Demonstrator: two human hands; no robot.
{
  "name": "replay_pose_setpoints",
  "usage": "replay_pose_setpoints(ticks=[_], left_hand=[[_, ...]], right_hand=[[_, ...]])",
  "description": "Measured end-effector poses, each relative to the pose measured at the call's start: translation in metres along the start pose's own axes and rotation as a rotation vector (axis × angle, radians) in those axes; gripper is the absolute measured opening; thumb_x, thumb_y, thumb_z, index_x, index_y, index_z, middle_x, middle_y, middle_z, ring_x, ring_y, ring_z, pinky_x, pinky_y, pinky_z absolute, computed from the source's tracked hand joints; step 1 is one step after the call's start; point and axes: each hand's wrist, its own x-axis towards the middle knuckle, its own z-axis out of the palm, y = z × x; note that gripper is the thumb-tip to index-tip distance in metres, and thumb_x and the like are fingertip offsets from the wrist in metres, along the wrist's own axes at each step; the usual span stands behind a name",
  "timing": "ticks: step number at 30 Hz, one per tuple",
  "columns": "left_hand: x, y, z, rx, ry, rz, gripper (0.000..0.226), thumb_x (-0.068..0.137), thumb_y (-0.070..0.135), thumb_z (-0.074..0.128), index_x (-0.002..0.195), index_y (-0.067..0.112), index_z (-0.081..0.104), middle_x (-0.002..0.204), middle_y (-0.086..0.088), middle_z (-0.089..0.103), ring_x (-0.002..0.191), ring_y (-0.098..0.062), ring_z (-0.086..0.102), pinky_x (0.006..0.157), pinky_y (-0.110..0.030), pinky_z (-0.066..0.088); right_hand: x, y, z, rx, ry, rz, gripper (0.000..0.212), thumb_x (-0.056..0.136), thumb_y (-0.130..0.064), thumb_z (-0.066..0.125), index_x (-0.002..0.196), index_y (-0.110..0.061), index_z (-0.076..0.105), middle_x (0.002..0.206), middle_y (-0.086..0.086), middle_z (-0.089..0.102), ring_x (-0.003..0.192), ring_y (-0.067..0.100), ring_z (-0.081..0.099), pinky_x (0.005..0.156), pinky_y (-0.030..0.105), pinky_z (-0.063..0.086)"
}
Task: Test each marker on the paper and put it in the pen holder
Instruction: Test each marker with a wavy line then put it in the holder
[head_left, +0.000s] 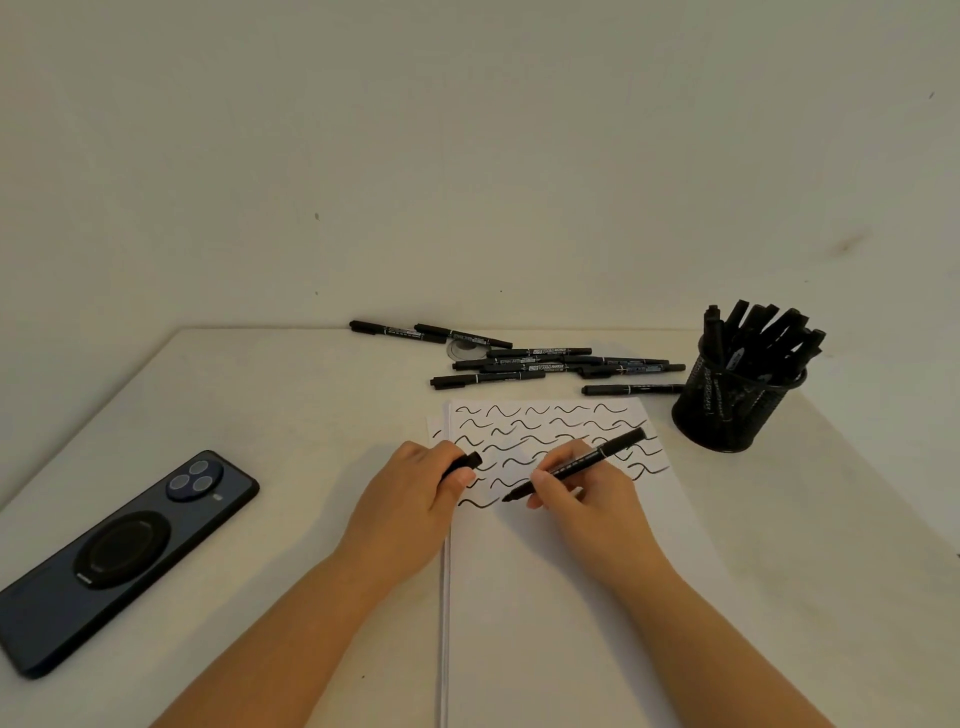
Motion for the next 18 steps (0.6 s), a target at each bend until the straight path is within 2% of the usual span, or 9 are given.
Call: replay_pose_setpoints(ticks=[5,8,12,15,18], left_hand=[[-0.001,0.000,-0.001,-0.023,-0.003,-0.012,0.021,0.095,0.034,0.038,0.097,0.022,0.055,0.082,0.005,0.053,0.085,-0.006,0.042,0.065,-0.022,0.038],[-0.001,-0.001,-0.001,-0.030,-0.009,-0.021,0.022,0.094,0.034,0.038,0.096,0.022,0.055,0.083,0.005,0.055,0.086,-0.004,0.042,0.067,-0.023,0.040],[-0.001,-0.001,-0.001,-0.032,-0.017,-0.030,0.024,0.093,0.036,0.037,0.096,0.022,0.056,0.087,0.003,0.058,0.088,-0.005,0.043,0.072,-0.027,0.043],[-0.001,-0.002,-0.001,-0.024,0.002,-0.011,0.022,0.093,0.036,0.039,0.097,0.024,0.056,0.083,0.008,0.055,0.086,-0.004,0.043,0.069,-0.020,0.040],[-0.002,-0.002,-0.001,-0.001,0.016,0.049,0.018,0.093,0.034,0.042,0.098,0.024,0.057,0.076,0.018,0.049,0.080,-0.004,0.040,0.064,-0.013,0.034]], right_hand=[[0.002,0.005,-0.001,-0.055,0.043,-0.023,0.014,0.081,-0.022,0.058,0.073,-0.034,0.055,0.060,-0.005,0.065,0.048,-0.001,0.046,0.048,0.011,0.033],[0.003,0.008,-0.003,-0.079,0.061,-0.008,0.015,0.081,-0.021,0.057,0.072,-0.033,0.054,0.055,-0.006,0.059,0.047,0.000,0.044,0.050,0.019,0.034],[0.004,0.009,-0.011,-0.143,0.184,-0.011,0.017,0.082,-0.022,0.057,0.067,-0.030,0.052,0.055,-0.013,0.061,0.055,0.001,0.052,0.048,0.017,0.035],[0.003,0.007,-0.017,-0.008,0.320,0.009,0.017,0.082,-0.019,0.056,0.068,-0.028,0.052,0.054,-0.008,0.062,0.054,0.003,0.053,0.049,0.016,0.039],[0.004,0.002,-0.022,0.166,0.322,0.038,0.017,0.084,-0.016,0.057,0.071,-0.026,0.053,0.050,-0.010,0.059,0.051,0.002,0.052,0.056,0.021,0.042]])
